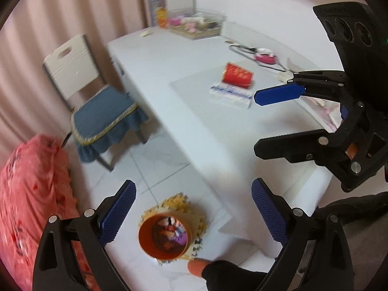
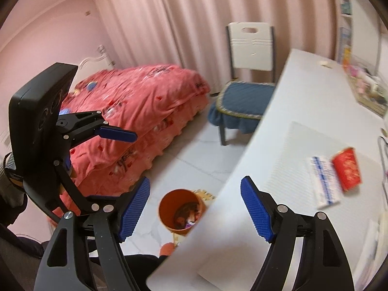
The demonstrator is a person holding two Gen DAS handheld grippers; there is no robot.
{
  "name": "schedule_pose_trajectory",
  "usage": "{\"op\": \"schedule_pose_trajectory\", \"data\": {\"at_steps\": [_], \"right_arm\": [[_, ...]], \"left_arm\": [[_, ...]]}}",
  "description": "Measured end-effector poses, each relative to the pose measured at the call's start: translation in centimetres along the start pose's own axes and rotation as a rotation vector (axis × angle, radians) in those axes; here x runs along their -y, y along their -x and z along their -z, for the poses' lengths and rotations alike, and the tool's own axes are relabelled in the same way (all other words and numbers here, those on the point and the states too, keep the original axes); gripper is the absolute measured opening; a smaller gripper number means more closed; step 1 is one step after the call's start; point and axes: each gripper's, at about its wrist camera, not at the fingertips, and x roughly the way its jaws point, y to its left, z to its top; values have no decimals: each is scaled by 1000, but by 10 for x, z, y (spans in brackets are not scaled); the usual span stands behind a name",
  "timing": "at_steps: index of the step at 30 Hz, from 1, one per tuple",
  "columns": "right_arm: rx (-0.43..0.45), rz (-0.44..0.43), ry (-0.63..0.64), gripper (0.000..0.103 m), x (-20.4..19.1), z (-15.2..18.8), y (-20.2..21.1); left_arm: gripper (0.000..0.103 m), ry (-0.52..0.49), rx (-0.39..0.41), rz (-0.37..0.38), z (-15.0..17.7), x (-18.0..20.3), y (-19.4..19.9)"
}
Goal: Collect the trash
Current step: 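Move both open tools back to the red cup and medicine box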
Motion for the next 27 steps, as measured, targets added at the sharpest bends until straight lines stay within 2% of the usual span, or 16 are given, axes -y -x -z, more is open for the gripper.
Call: {"op": "schedule_pose_trajectory", "data": {"at_steps": [7,16,23,27], "right_arm": [[59,97,-84,77,44,20,45],[84,191,-188,77,95,42,79],[58,218,-248,77,133,50,75],[4,227,-249,77,156,54,50]], "left_arm": [[95,-117,12,55,-34,37,-13],[95,-224,-8,123,-68,76,-38],[95,-234,-50,147,-90,83,-65],[95,-224,-77,161,-97,79,-82]]}}
